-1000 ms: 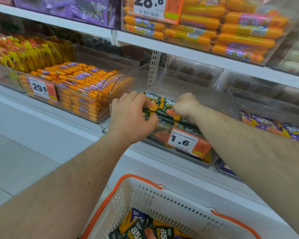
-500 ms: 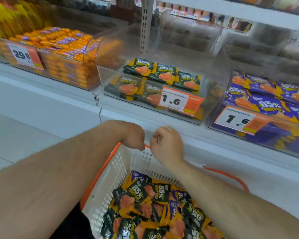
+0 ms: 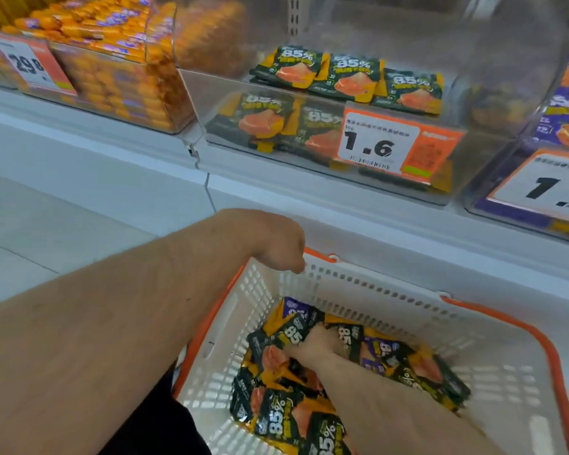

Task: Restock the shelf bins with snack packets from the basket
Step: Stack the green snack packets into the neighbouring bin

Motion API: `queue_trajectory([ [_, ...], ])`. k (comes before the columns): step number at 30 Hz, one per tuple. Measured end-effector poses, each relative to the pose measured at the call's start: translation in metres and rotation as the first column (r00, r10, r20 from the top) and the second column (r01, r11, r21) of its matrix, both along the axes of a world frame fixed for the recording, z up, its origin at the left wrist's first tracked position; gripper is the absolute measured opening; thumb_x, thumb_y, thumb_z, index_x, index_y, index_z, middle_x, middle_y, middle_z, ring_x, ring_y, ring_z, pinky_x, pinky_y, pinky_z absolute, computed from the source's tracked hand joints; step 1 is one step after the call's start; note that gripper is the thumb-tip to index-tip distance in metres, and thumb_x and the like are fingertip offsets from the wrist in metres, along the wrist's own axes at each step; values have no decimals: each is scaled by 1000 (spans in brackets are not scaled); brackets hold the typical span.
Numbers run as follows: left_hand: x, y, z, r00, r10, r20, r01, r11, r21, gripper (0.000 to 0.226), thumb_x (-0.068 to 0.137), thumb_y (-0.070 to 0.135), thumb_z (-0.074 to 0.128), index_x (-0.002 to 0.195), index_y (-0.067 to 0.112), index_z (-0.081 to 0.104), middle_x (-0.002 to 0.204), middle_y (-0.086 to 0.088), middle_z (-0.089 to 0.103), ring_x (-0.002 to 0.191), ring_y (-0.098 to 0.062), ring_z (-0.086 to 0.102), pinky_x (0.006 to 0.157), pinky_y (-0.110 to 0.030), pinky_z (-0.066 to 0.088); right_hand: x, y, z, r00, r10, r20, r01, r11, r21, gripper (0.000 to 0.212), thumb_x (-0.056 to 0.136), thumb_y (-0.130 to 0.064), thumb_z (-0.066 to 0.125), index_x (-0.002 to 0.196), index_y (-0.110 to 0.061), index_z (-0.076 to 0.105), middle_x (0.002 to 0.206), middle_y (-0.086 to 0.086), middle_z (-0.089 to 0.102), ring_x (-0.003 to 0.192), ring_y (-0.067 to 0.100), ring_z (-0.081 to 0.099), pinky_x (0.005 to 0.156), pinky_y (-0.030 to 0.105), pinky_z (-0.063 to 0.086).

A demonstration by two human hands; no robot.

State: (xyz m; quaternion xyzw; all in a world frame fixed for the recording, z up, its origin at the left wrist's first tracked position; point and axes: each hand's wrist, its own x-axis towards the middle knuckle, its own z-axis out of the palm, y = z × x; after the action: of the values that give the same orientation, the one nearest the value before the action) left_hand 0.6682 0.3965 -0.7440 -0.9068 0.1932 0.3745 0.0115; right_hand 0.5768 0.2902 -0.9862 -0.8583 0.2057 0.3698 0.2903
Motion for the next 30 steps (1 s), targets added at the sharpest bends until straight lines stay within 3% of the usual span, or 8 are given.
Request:
queue_trajectory([
  [7,7,1,-8,999,28,-21,-28,999,24,44,99,40,49,137,19,51,139,2,51,124,-19,49,99,-33,38,-1,6,-10,997,58,42,-50,982,-183,84,66,-59,80,130,-15,48,133,11,50,123,30,50,101,39,44],
  [9,7,-1,-7,999,27,-25,-26,999,19,44,98,40,50,137,20,52,139,2,52,124,-19,49,100,-34,38,0,6,-8,996,44,71,-27,974,-225,74,66,-54,82,123,-18,49,127,7,54,119,27,53,97,37,45],
  [14,2,-1,5,998,44,-52,-45,999,-23,47,97,40,52,139,20,50,143,2,49,128,-17,46,102,-33,35,15,0,17,993,-67,93,55,991,126,28,81,-8,66,105,-14,55,107,7,60,95,23,59,79,32,53],
  [17,0,6,12,997,64,-32,-63,998,20,54,96,44,54,142,17,47,147,-1,44,132,-21,44,105,-35,35,32,-13,58,961,-32,274,-21,982,189,15,85,-9,66,89,-17,54,87,3,59,82,20,58,65,31,51],
  [21,3,20,24,986,142,84,-145,989,31,68,84,54,66,133,9,52,142,-9,50,120,-27,54,98,-37,45,46,-30,128,869,-22,494,-112,964,240,21,91,-20,64,111,-17,61,104,-2,59,91,15,56,61,12,43],
  [24,2,30,39,963,251,95,-239,963,-124,70,81,52,72,135,15,46,143,-8,48,113,-26,55,92,-35,46,48,-37,183,812,-125,570,-95,936,340,21,95,-17,61,116,-15,61,109,1,61,85,13,56,51,4,38],
  [26,2,36,45,934,358,10,-335,883,-329,75,77,48,77,139,25,43,135,-4,54,111,-25,57,88,-36,51,47,-38,213,797,-192,573,-91,899,428,19,96,-18,61,115,-19,60,106,0,60,86,14,57,63,13,45],
  [30,-1,40,63,889,432,-151,-418,636,-649,45,80,34,78,120,30,56,116,4,62,98,-16,61,69,-27,50,51,-33,260,748,-194,635,-171,868,466,12,94,-18,63,90,-29,63,100,2,65,91,22,59,80,38,46],
])
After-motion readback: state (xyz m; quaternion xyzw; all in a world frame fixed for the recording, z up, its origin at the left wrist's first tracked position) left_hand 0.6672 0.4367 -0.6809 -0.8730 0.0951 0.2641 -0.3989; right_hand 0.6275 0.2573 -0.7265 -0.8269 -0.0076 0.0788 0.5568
